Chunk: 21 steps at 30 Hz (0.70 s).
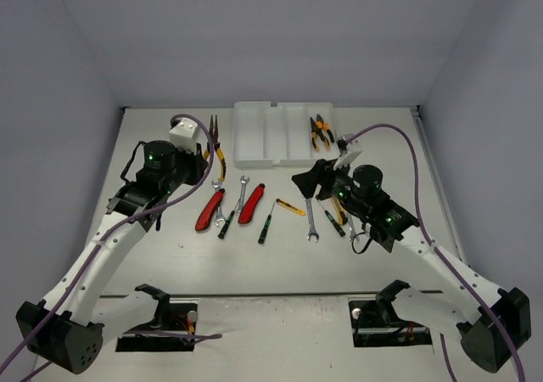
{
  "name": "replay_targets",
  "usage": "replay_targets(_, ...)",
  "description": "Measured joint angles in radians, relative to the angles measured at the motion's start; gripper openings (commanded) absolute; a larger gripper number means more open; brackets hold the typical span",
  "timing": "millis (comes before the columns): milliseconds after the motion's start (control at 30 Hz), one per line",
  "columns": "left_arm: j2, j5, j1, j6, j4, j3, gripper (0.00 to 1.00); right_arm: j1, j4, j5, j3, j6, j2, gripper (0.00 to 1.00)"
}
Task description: Sort the tools into containers
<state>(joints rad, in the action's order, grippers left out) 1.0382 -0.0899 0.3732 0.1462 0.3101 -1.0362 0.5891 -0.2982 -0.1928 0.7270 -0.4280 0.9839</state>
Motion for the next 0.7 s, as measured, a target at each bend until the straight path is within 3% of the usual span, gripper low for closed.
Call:
replay_targets(367,-0.016,0.038,0.184,0.153,-0.055,0.084,0.0,0.238,-0.092,0.036,0.12,-0.014,0.193,0.54)
replay_targets(567,-0.032,0.041,0.235,0.203,-0.12,0.093,0.0,0.278,-0.112,0.068,0.156,0.001,0.279,0.53)
replay_targets(700,-0.035,0.045,0.259,0.215,-0.139,0.105,0.0,0.283,-0.118,0.081,0.173,0.009,0.321,0.45)
